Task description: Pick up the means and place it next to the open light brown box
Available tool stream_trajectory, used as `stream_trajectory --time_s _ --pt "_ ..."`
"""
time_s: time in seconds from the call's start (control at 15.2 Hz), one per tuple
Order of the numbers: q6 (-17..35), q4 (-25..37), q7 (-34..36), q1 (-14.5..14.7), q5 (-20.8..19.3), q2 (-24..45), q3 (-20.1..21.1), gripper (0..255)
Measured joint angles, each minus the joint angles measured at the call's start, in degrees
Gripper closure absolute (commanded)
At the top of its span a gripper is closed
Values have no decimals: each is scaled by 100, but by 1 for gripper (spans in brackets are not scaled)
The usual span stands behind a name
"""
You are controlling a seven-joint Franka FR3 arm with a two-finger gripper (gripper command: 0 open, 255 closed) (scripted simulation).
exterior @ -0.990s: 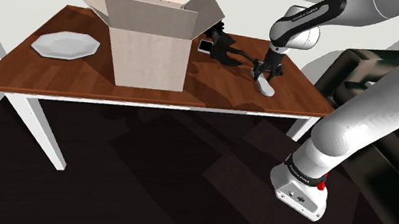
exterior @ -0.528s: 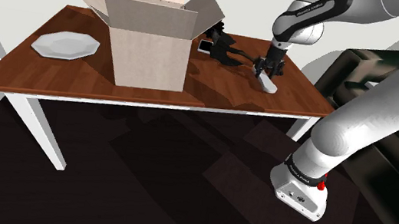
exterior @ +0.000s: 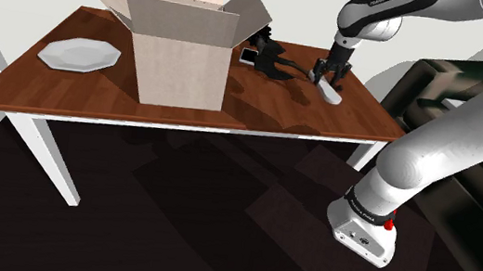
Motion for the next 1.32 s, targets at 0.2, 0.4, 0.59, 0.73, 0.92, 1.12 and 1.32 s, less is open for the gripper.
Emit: stream_trajectory --time_s 0.2,0.4,0.59,0.73,0.92,1.12,1.32 --pt "-241 128 26 -6 -25 -117 25 255" --pt "-497 260 54 -11 -50 -244 54 255" --pt "-747 427 88 -3 -56 -329 90 255" --pt "-924 556 89 -6 -62 -379 101 255" --pt "-1148 726 85 -9 -66 -433 112 255" --pt "-1377 884 102 -7 -73 -506 138 255" --pt "-1633 1104 118 2 -67 -543 165 255"
